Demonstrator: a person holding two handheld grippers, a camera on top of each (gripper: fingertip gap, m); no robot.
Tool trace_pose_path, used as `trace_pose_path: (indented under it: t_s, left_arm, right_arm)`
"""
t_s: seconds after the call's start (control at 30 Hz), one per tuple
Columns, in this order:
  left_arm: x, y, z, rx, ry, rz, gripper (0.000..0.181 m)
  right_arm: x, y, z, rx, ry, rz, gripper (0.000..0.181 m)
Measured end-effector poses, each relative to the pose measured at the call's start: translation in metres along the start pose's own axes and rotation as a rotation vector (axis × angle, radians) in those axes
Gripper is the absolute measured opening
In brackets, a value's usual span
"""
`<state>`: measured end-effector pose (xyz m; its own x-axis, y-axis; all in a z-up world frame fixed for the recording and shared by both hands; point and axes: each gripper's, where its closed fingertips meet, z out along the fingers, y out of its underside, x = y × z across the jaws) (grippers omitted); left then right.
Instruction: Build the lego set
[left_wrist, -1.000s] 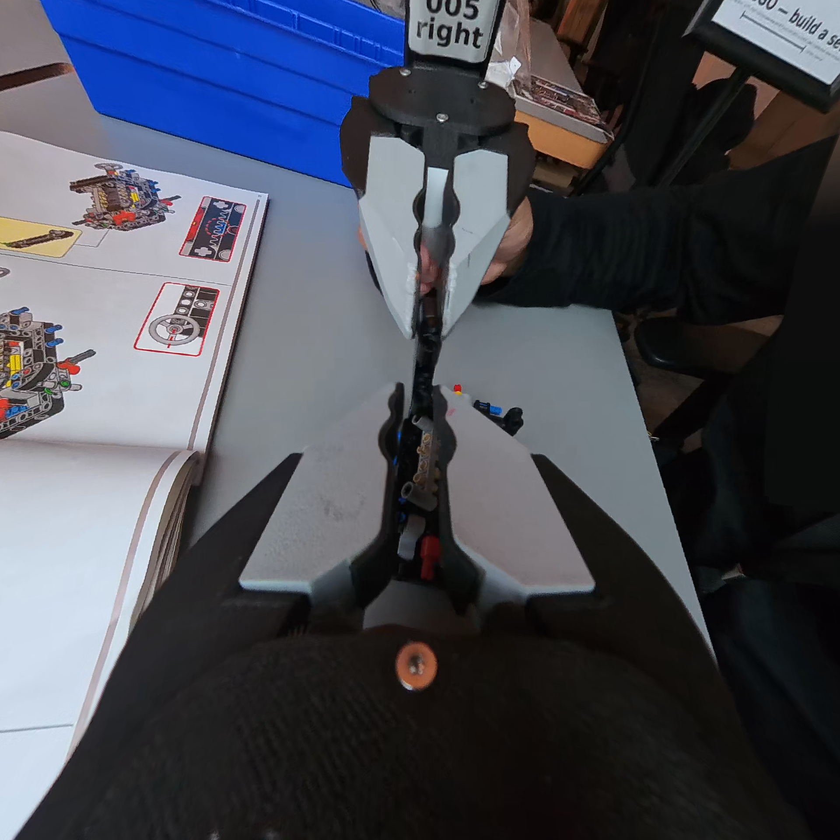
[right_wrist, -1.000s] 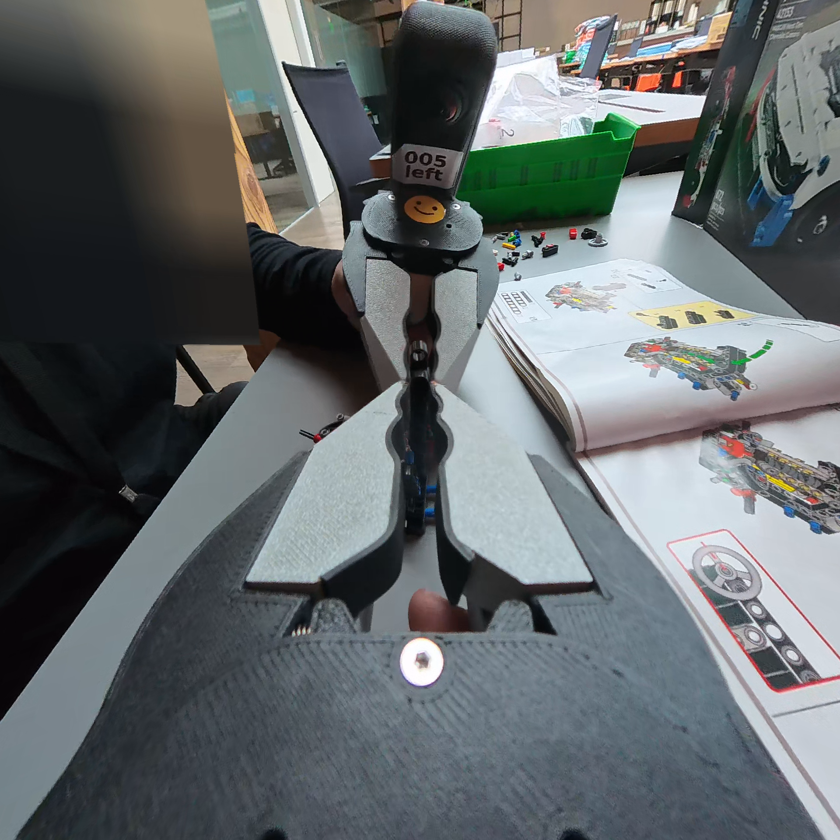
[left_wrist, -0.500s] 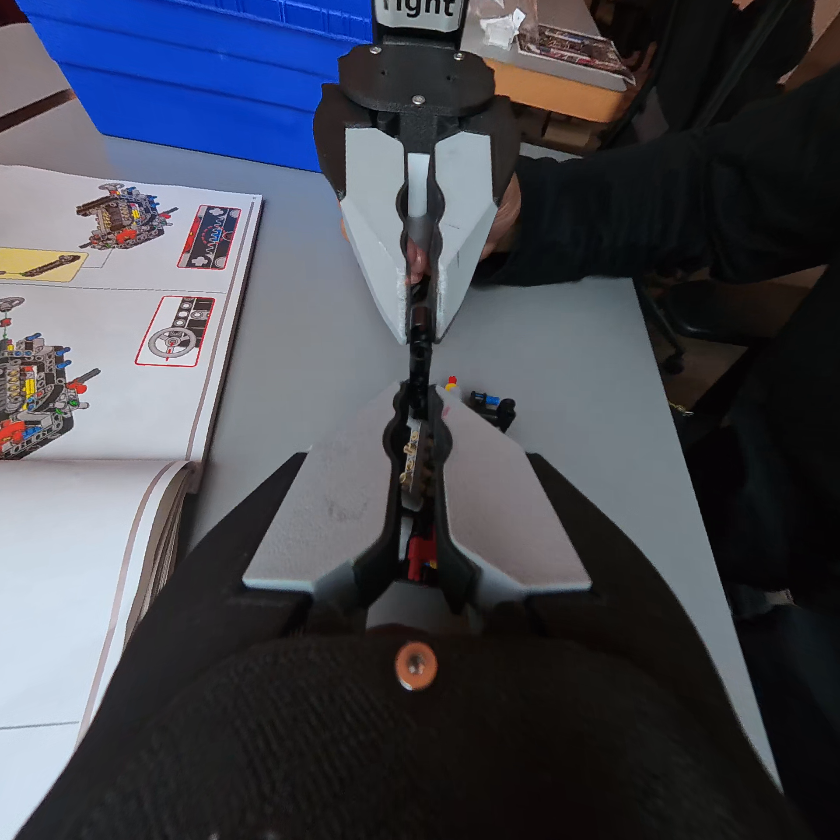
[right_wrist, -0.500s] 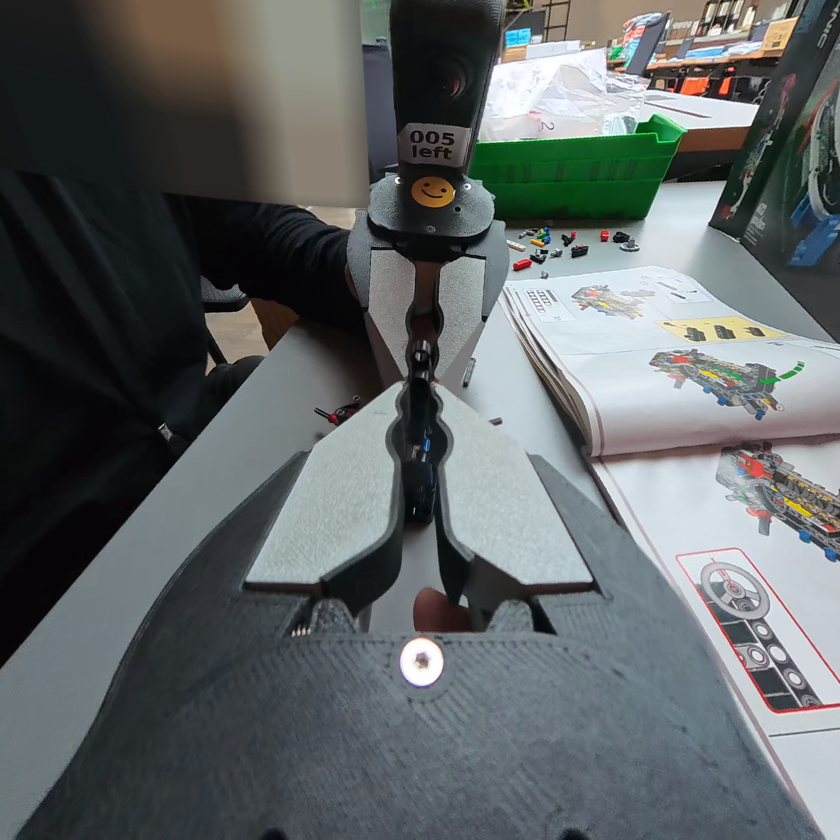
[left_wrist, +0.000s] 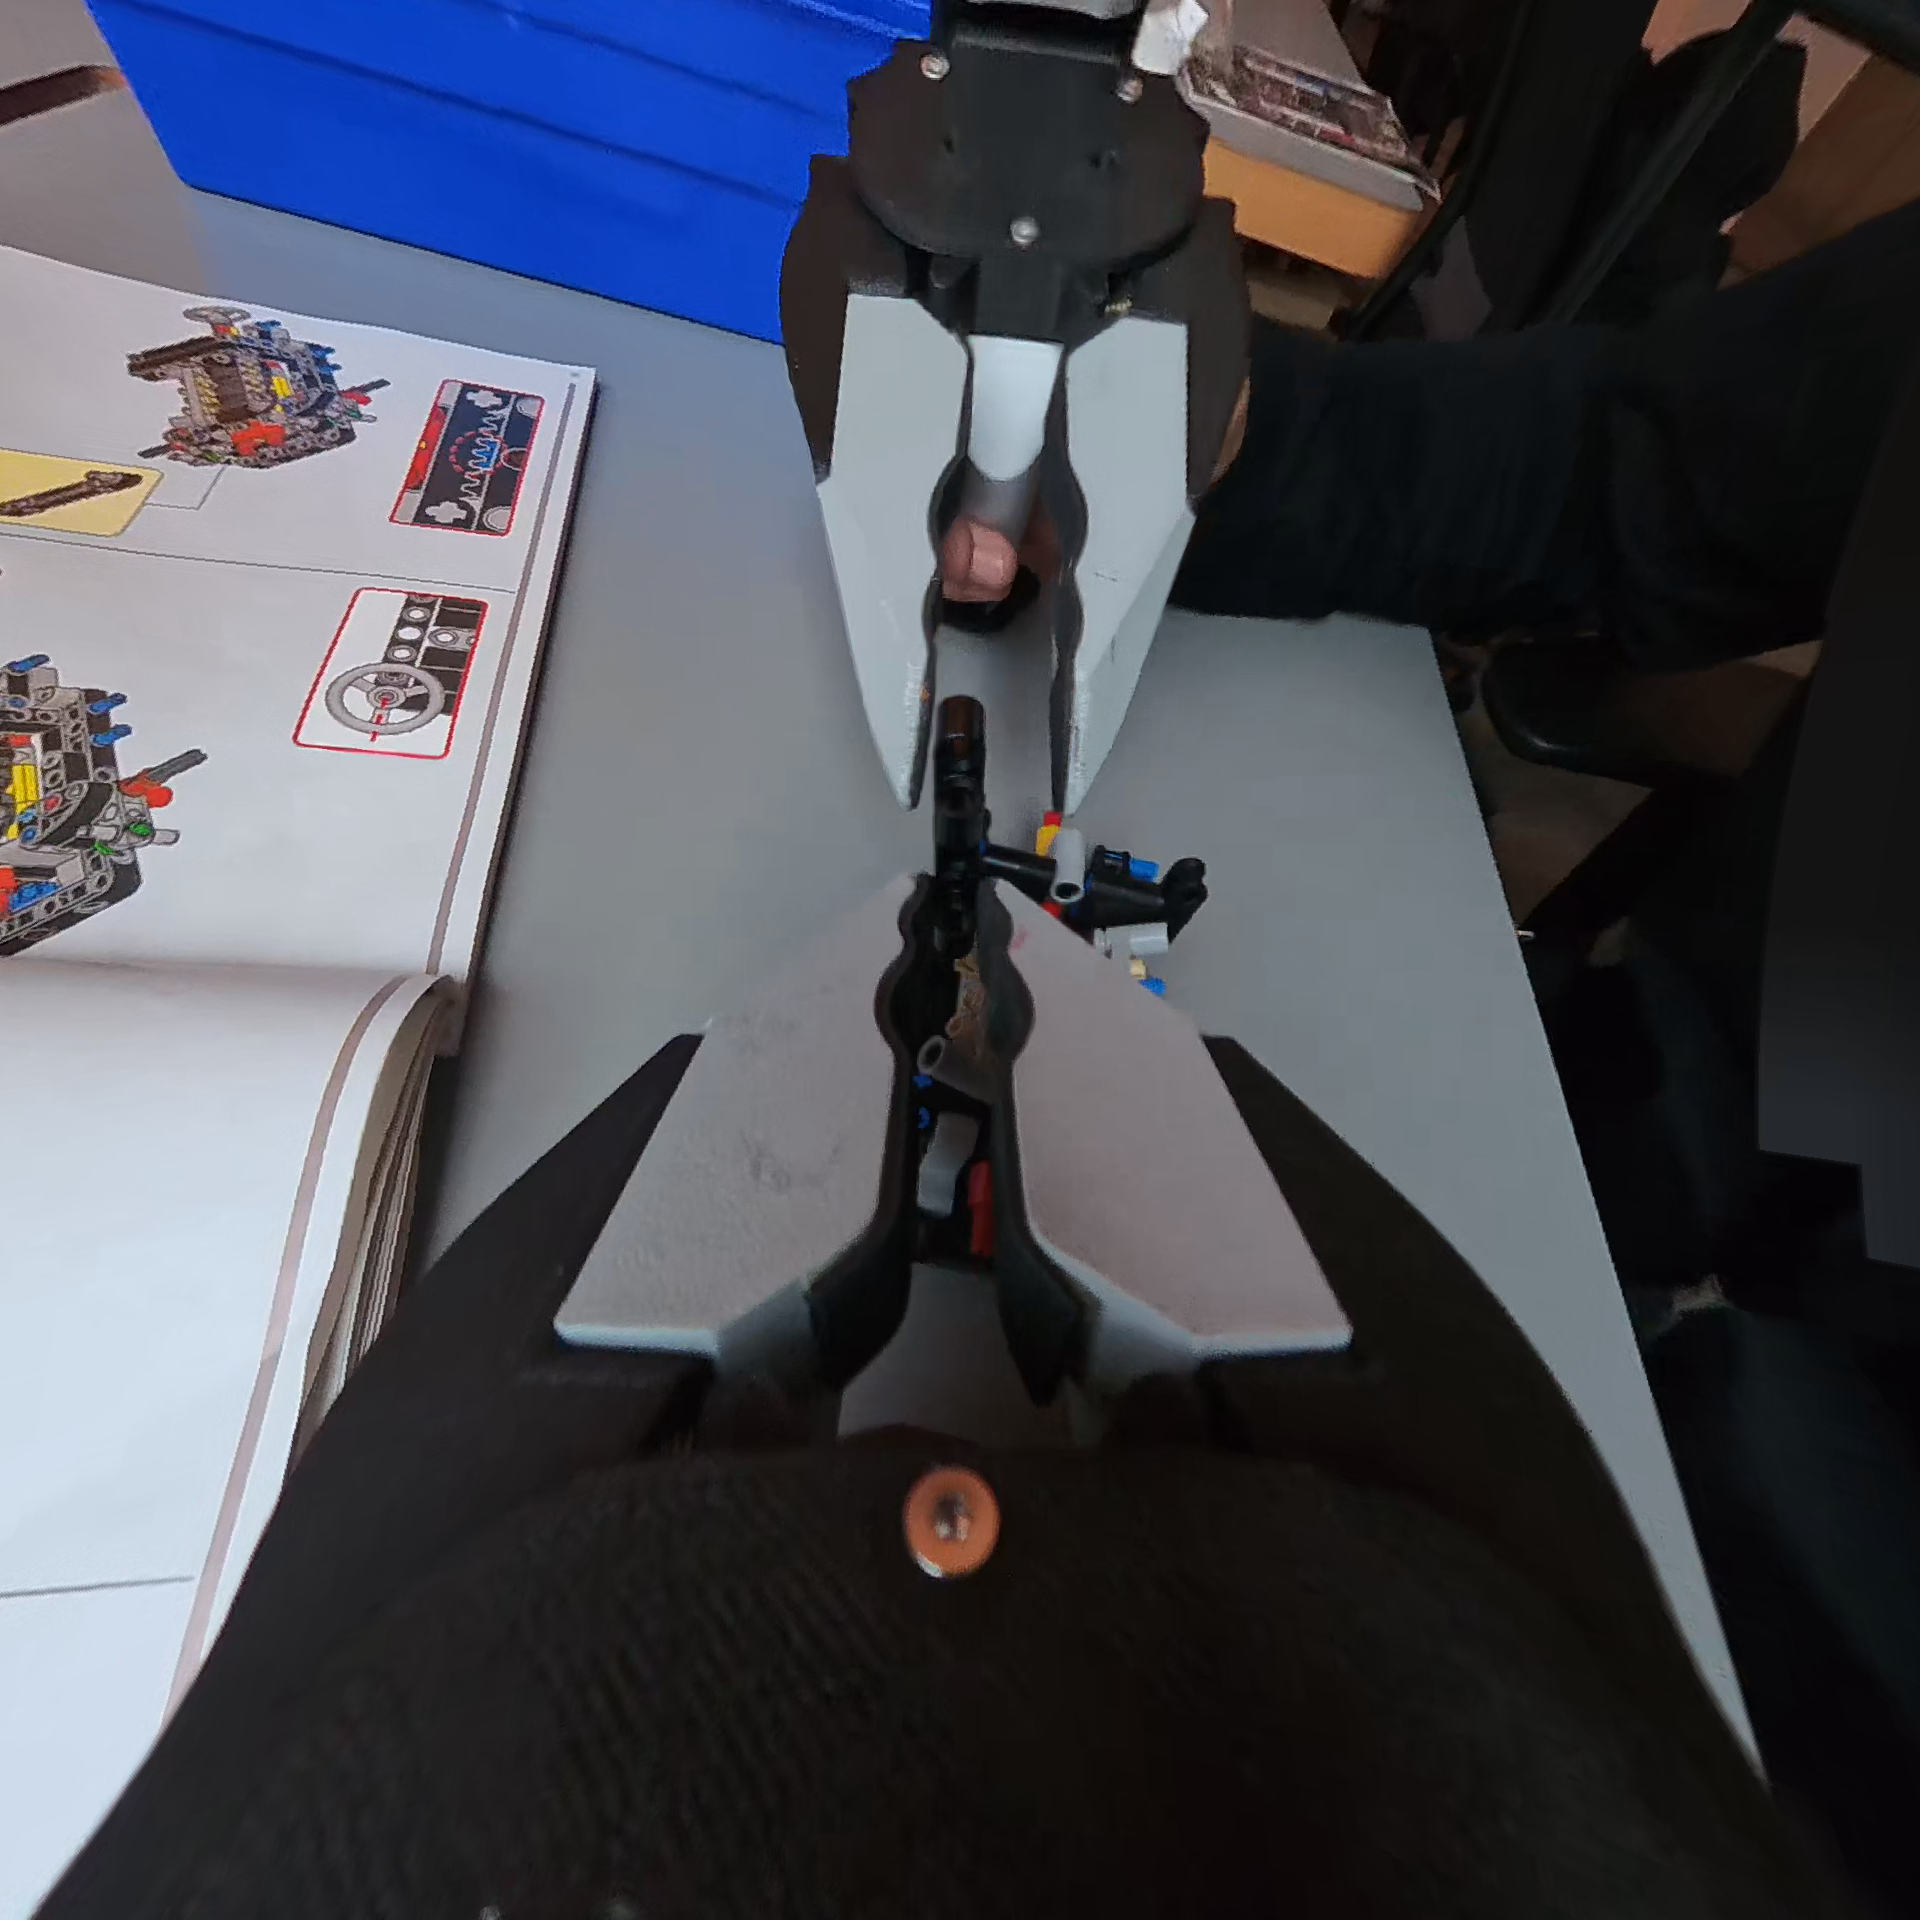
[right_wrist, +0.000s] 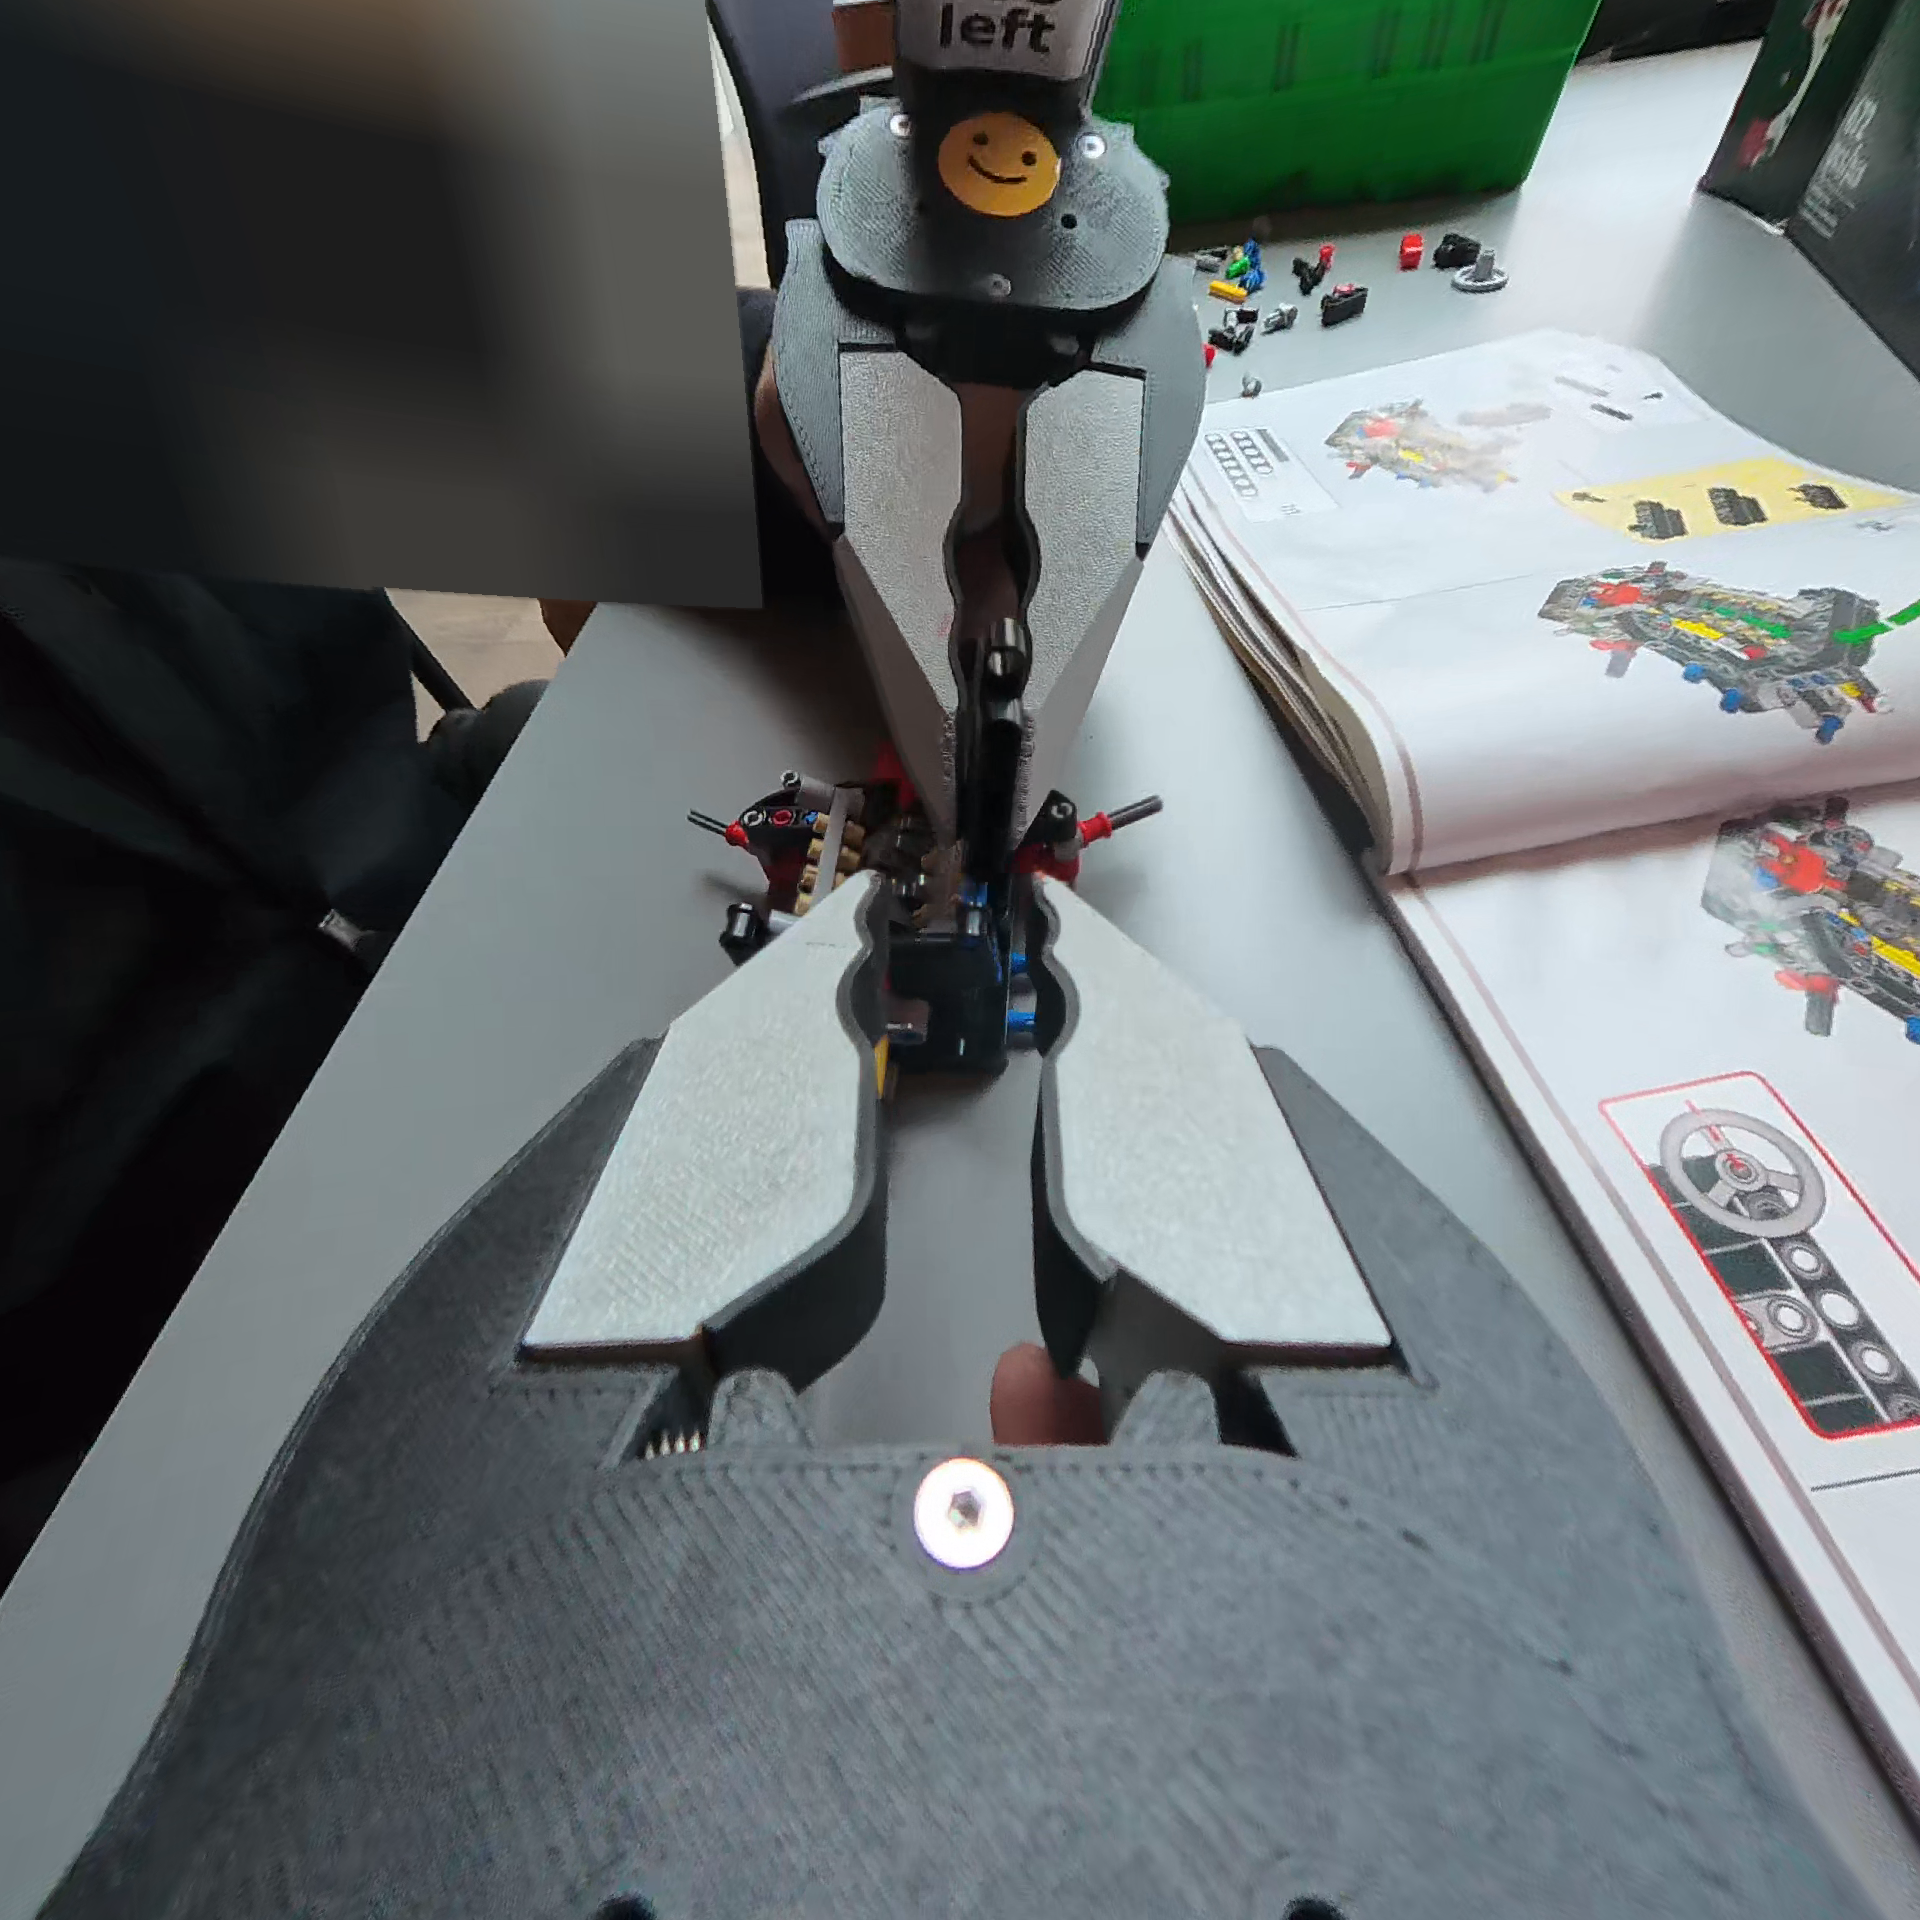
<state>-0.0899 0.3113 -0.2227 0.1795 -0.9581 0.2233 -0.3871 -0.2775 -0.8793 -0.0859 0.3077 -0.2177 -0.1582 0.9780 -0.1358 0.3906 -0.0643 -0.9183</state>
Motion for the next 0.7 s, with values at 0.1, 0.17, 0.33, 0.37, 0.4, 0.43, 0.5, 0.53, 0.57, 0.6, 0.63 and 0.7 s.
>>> trace_pose_path:
  t_s: [0.1,0.17,0.33,0.37,0.4,0.43,0.5,0.53,0.57,0.6,0.63,0.7]
  left_arm:
    - [0.004,0.000,0.002,-0.005,0.005,0.039,0.005]
    - [0.005,-0.001,0.002,0.002,0.017,0.037,0.004]
    - [0.002,-0.006,-0.003,0.038,0.010,0.058,0.005]
    - [0.001,-0.006,-0.003,0.040,0.010,0.066,0.005]
    - [0.001,-0.006,-0.003,0.042,0.008,0.071,0.005]
    - [0.001,-0.006,-0.003,0.041,0.007,0.070,0.005]
    - [0.001,-0.006,-0.002,0.039,0.019,0.061,0.005]
    - [0.001,-0.006,-0.003,0.042,0.024,0.055,0.005]
    - [0.002,-0.006,-0.003,0.045,0.032,0.052,0.005]
    - [0.002,-0.007,-0.004,0.047,0.038,0.048,0.005]
    - [0.002,-0.007,-0.004,0.049,0.040,0.044,0.005]
    - [0.001,-0.006,-0.003,0.046,0.040,0.040,0.005]
  right_arm:
    - [-0.004,-0.001,0.001,0.007,0.005,-0.025,0.014]
    - [-0.002,-0.001,0.000,0.006,0.023,-0.028,0.012]
    - [0.002,0.002,0.001,-0.011,0.016,0.019,0.008]
    - [0.002,0.002,0.001,-0.012,0.012,0.023,0.008]
    - [0.002,0.003,0.001,-0.015,0.012,0.026,0.007]
    - [0.003,0.003,0.002,-0.019,0.015,0.029,0.005]
    - [0.002,0.007,0.002,-0.041,0.009,0.036,0.007]
    - [0.003,0.009,0.002,-0.052,0.008,0.039,0.008]
    - [0.002,0.009,0.001,-0.056,0.003,0.040,0.008]
    - [0.002,0.009,0.001,-0.054,-0.001,0.041,0.007]
    - [0.002,0.009,0.001,-0.053,-0.003,0.044,0.005]
    - [0.002,0.010,0.001,-0.057,-0.002,0.047,0.004]
